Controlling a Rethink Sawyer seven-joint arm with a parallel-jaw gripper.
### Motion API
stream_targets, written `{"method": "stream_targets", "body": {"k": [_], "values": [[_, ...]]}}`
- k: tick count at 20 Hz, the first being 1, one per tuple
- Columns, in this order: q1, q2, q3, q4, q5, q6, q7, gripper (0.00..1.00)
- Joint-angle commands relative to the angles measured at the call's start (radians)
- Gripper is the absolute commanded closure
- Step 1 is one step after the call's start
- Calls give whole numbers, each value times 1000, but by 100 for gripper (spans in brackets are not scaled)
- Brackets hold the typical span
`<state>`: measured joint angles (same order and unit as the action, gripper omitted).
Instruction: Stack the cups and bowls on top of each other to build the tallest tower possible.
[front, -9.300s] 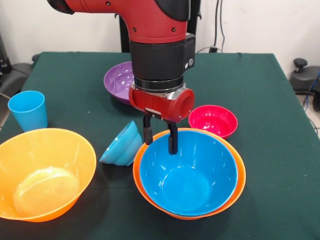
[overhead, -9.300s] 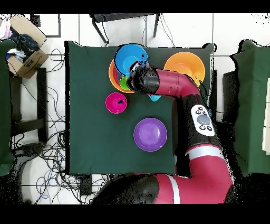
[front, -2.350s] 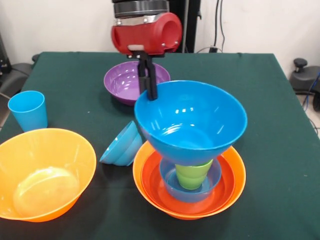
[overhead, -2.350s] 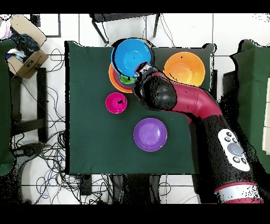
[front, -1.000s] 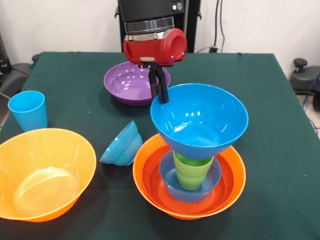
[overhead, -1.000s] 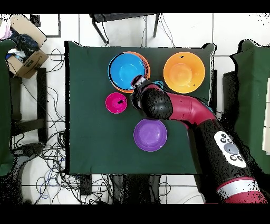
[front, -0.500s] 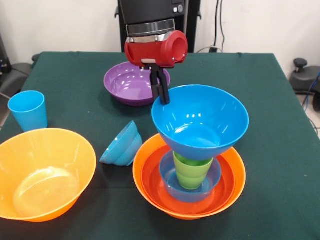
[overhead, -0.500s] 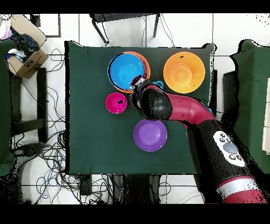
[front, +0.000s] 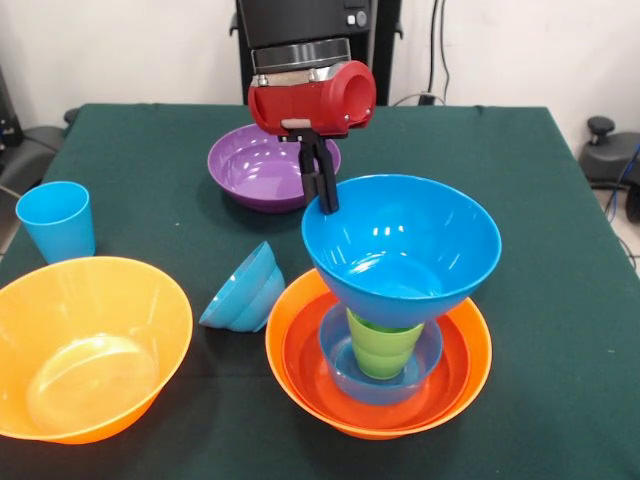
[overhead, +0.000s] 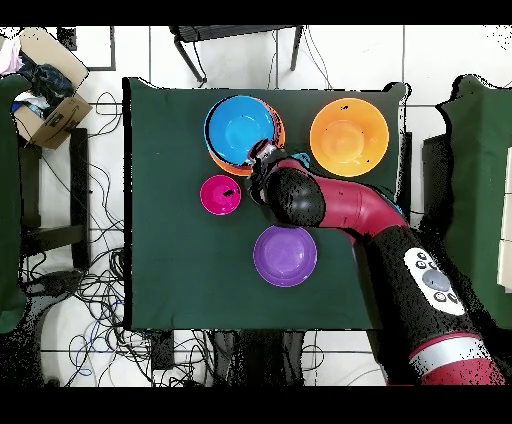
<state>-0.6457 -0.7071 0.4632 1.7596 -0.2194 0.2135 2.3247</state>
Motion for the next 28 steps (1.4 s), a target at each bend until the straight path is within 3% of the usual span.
{"method": "stream_targets", "body": {"k": [1, 28], "values": [[28, 45, 33, 10, -47, -37, 8, 100], [32, 105, -5, 5, -84, -73, -4, 100]]}}
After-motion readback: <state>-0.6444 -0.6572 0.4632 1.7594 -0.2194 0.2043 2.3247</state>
